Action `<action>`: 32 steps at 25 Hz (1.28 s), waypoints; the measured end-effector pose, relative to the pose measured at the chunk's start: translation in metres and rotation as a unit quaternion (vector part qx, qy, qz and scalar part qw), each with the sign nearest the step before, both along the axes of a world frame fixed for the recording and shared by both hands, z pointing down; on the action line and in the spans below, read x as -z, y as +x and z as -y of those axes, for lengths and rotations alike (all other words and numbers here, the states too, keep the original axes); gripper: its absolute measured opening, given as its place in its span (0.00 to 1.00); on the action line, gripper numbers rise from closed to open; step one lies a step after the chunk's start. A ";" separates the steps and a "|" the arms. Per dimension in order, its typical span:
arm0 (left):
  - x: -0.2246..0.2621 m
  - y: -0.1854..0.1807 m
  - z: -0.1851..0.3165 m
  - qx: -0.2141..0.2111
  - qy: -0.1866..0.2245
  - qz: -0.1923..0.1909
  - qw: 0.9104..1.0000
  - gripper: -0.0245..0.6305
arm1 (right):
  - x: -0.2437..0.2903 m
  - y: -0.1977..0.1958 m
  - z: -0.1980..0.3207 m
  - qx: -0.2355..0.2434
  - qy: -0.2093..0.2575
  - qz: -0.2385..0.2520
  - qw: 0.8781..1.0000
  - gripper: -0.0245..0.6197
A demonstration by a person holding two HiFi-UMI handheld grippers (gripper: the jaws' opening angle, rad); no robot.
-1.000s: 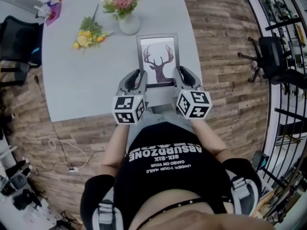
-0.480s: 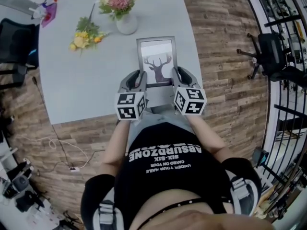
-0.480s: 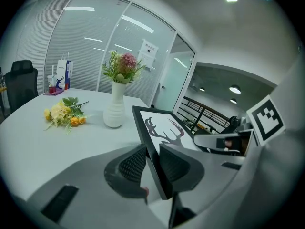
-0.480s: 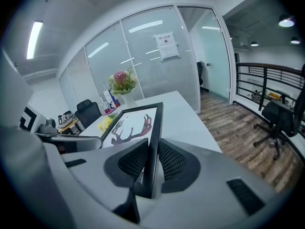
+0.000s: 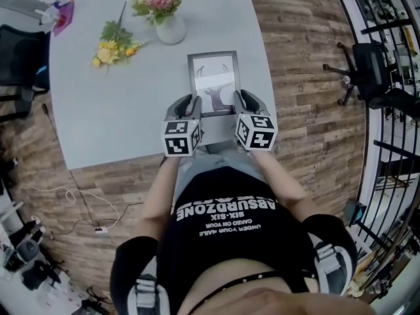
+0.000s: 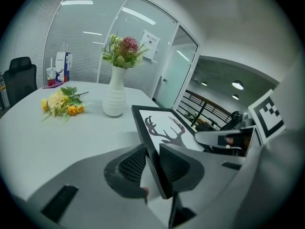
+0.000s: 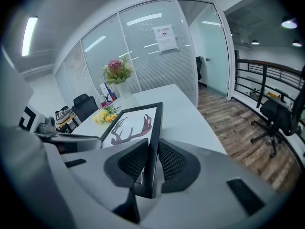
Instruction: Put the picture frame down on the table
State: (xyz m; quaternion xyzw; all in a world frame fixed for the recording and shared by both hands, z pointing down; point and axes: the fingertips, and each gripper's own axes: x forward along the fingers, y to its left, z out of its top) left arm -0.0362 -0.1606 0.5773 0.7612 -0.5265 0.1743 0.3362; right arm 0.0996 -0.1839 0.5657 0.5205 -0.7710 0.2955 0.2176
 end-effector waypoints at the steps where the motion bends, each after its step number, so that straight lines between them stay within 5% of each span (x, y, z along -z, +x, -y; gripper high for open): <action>1: -0.004 0.001 0.000 0.001 -0.005 0.001 1.000 0.19 | -0.003 0.001 0.000 0.000 -0.001 -0.002 1.000 0.16; 32: -0.082 0.005 0.010 -0.014 -0.092 0.052 0.994 0.19 | -0.085 0.001 0.011 0.002 -0.075 -0.044 0.996 0.16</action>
